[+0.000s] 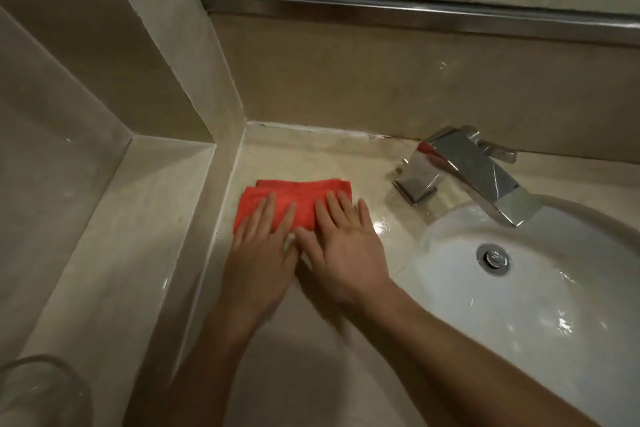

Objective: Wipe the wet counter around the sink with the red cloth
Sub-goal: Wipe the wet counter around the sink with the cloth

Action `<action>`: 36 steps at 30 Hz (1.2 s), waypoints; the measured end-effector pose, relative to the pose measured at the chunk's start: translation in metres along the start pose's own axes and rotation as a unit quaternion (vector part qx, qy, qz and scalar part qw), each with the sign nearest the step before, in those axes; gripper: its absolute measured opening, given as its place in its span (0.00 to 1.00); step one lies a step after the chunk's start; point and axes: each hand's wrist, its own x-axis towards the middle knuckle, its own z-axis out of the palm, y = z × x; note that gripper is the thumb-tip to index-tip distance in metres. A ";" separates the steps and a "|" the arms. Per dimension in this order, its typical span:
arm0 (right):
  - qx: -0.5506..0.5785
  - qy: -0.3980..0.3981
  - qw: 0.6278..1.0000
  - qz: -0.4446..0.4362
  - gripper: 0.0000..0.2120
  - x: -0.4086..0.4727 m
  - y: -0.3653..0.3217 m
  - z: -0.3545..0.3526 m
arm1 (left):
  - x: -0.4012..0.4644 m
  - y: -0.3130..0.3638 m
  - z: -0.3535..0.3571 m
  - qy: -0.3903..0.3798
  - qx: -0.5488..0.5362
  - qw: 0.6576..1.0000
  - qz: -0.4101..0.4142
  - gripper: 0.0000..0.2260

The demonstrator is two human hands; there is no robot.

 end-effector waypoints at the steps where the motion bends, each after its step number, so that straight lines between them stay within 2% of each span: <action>1: -0.004 0.016 1.000 0.006 0.42 0.018 -0.002 -0.001 | 0.019 -0.003 -0.003 0.010 0.005 1.000 -0.003 0.27; 6: -0.042 0.052 0.997 0.043 0.34 0.114 -0.006 0.000 | 0.112 -0.022 -0.017 0.024 0.034 0.999 -0.028 0.24; 9: -0.062 0.053 0.996 0.030 0.32 0.118 -0.004 0.000 | 0.119 -0.023 -0.020 0.010 0.044 0.999 -0.026 0.23; 14: -0.056 0.048 0.997 -0.008 0.30 0.020 -0.005 0.012 | 0.016 -0.005 0.008 0.055 -0.003 0.998 -0.011 0.27; 20: -0.020 -0.017 0.999 -0.035 0.30 -0.134 -0.020 0.045 | -0.154 0.019 0.033 -0.002 -0.012 0.998 -0.056 0.27; 24: -0.007 -0.025 0.999 -0.045 0.32 -0.119 -0.022 0.048 | -0.139 0.001 0.032 -0.008 -0.008 0.999 -0.031 0.28; 28: -0.036 -0.014 0.998 -0.057 0.31 -0.040 -0.032 0.036 | -0.071 -0.023 0.016 0.033 0.001 0.997 -0.070 0.27; 30: -0.055 -0.022 0.996 -0.065 0.30 -0.029 -0.034 0.035 | -0.067 -0.024 0.015 0.030 -0.001 0.996 -0.082 0.25; 33: -0.067 -0.028 0.992 -0.104 0.32 -0.076 -0.032 0.044 | -0.122 -0.013 0.020 0.038 -0.017 0.996 -0.079 0.29; 36: -0.047 -0.057 0.986 -0.150 0.29 -0.172 -0.031 0.064 | -0.226 0.003 0.042 -0.003 0.000 0.995 -0.103 0.28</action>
